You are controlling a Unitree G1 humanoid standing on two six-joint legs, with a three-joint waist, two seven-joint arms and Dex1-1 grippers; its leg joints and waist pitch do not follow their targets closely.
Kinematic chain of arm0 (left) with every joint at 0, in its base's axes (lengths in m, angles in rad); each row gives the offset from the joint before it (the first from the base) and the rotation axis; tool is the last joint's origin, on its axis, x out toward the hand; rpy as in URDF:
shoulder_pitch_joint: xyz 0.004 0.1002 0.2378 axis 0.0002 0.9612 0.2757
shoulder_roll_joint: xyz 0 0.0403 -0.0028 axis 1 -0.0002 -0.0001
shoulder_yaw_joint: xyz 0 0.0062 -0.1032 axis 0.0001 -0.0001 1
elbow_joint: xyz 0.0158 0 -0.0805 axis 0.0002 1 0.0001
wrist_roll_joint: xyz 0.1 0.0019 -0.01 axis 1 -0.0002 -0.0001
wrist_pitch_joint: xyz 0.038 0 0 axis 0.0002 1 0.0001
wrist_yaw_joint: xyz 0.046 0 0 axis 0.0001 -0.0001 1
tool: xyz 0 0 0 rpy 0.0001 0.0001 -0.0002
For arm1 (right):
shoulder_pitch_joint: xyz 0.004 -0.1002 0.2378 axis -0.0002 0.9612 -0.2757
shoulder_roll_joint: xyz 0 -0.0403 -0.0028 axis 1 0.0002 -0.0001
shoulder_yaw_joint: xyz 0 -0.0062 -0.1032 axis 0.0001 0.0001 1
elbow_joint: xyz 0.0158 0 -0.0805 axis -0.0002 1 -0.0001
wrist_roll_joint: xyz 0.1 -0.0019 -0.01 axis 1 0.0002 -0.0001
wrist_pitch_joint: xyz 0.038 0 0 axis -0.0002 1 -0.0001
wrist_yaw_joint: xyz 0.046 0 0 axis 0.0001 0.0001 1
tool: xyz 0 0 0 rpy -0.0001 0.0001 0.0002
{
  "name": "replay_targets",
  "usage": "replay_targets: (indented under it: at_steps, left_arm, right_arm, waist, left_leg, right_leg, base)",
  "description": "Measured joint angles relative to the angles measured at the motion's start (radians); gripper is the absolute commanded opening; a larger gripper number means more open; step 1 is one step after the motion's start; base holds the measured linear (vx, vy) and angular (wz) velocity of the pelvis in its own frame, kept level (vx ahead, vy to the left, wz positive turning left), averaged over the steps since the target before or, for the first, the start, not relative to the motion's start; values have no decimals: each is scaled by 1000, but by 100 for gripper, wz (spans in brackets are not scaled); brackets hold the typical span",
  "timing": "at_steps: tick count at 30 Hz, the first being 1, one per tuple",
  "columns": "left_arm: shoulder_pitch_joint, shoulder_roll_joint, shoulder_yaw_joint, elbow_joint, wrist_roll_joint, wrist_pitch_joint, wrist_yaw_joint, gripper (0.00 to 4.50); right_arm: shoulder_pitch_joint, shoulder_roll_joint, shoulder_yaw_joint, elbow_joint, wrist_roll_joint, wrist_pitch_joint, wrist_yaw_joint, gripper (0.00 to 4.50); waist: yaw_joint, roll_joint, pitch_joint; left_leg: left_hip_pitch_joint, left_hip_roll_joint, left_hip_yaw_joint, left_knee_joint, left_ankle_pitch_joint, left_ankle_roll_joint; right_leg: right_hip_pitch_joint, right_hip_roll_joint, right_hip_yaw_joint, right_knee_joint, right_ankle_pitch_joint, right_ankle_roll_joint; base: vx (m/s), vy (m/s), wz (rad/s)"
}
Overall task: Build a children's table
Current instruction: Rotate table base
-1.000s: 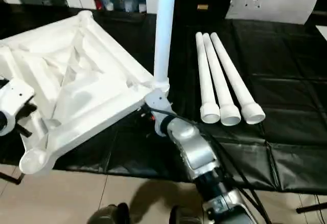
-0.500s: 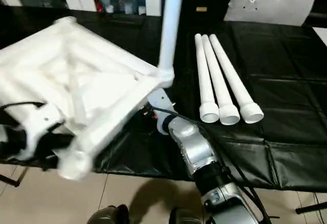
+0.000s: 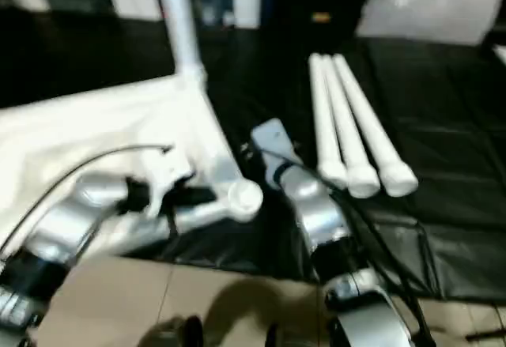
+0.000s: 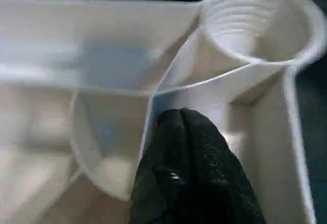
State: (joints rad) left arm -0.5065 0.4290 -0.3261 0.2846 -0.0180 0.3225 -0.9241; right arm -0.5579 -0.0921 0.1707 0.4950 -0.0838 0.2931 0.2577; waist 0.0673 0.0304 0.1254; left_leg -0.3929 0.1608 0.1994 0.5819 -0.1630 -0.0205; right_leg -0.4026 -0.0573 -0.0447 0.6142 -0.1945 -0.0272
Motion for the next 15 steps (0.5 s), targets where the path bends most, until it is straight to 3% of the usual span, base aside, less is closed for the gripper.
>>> replay_targets:
  at_steps: [3,8,15]
  left_arm:
    - [-47,13,2,86,40,-73,29,13]
    - [-98,34,36,204,110,-152,152,13]
    - [-97,33,43,209,111,-171,171,13]
  right_arm:
    - [44,8,5,-50,6,7,16,450]
    - [79,22,15,-69,16,7,41,450]
    - [78,21,15,-75,16,7,42,450]
  waist:
    - [-3,2,0]
    - [-65,1,0]
    - [-58,1,0]
  left_leg:
    - [1,0,0,1,1,-2]
    - [1,0,2,1,1,-1]
    - [1,0,1,-4,1,-1]
  right_leg:
    - [0,0,0,1,0,0]
    - [-1,0,4,-1,2,1]
    - [-2,1,1,-2,-1,1]
  base:
    - [0,0,0]
    - [0,0,0]
    - [0,0,0]
